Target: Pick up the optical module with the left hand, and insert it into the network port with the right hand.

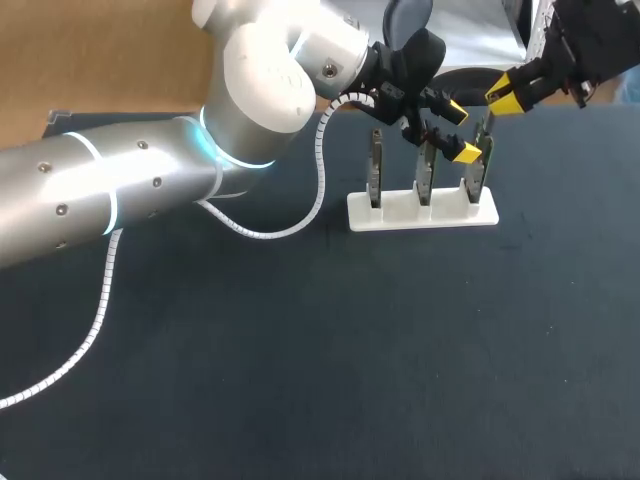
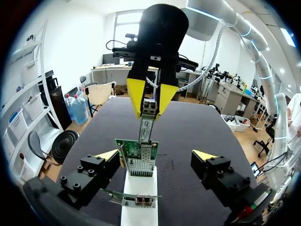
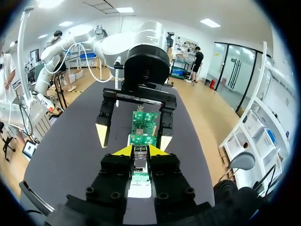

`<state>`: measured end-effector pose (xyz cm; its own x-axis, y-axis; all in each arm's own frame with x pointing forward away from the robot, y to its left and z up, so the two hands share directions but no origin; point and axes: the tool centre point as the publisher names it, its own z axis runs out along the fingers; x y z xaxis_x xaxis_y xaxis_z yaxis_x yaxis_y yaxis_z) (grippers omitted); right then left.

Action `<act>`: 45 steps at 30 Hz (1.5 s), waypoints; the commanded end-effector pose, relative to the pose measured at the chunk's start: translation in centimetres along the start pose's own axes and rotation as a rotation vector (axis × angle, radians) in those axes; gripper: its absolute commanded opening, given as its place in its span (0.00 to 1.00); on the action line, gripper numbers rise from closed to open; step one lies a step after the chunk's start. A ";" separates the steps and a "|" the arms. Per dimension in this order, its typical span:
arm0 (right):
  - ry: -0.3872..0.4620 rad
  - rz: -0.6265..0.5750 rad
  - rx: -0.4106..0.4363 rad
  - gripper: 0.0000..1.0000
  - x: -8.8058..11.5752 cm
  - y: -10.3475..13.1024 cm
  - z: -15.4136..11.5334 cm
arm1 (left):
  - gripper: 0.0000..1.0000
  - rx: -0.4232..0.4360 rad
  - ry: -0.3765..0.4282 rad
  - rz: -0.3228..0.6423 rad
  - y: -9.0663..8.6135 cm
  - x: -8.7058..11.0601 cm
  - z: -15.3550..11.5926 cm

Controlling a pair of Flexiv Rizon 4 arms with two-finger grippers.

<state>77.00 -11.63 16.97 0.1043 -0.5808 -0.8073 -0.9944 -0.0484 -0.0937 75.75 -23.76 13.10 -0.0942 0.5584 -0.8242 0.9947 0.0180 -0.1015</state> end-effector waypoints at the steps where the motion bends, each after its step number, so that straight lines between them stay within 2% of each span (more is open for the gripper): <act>1: 0.000 0.001 -0.002 0.00 0.0 0.0 0.2 | 1.00 -0.003 0.003 -0.002 -0.1 -0.1 0.0; 45: 0.008 0.023 -0.010 0.00 0.3 0.3 0.4 | 1.00 -0.003 0.003 -0.002 -0.1 -0.1 0.0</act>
<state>76.70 -11.58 16.45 0.0823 -0.5871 -0.8053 -0.9966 -0.0443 -0.0695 75.75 -23.76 13.11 -0.0941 0.5584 -0.8242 0.9947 0.0180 -0.1014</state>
